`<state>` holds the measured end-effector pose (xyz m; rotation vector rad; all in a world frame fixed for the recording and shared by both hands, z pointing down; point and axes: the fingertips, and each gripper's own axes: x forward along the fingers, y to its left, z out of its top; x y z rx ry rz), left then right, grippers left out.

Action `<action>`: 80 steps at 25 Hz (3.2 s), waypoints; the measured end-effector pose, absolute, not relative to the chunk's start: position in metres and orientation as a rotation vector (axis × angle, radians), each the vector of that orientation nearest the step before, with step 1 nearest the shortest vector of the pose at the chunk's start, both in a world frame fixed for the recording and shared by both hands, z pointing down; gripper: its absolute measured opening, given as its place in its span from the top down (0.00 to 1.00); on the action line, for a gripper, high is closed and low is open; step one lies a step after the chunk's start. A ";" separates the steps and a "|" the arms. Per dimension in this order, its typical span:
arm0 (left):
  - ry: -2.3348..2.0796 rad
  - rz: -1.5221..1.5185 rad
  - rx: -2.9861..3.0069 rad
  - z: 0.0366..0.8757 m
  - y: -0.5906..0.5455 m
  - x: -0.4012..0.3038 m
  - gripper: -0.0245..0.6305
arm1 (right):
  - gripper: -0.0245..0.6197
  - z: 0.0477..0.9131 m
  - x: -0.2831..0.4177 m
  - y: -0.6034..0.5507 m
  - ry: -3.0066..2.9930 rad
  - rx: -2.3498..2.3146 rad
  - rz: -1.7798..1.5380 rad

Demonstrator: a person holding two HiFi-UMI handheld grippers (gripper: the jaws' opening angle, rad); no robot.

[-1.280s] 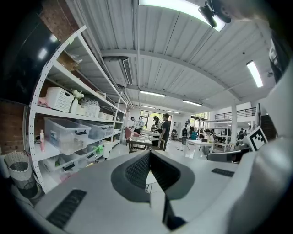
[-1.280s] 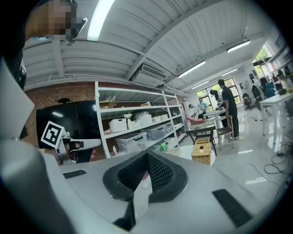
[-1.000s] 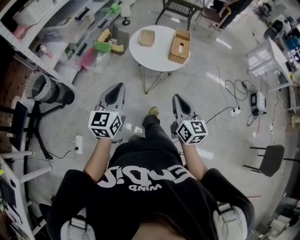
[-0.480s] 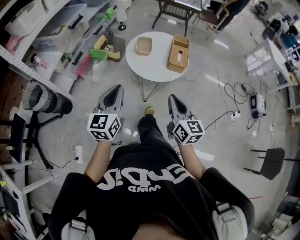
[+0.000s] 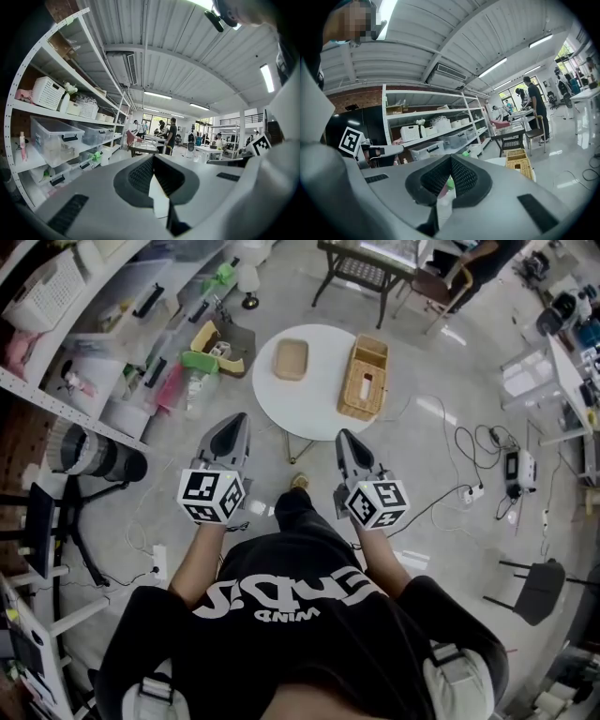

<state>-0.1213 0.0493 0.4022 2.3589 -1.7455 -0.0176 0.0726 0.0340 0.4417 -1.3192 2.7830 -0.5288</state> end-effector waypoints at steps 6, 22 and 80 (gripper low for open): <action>-1.768 -0.010 2.325 0.398 -0.009 -0.124 0.96 | 0.96 0.436 0.072 -0.030 2.782 -1.304 -0.548; -1.847 -0.054 2.258 0.390 -0.123 -0.119 0.96 | 0.96 0.431 0.068 -0.151 2.857 -1.203 -0.538; -1.398 0.429 2.004 0.666 -0.291 -0.130 0.59 | 0.96 0.486 0.085 -0.226 2.681 -1.634 -0.743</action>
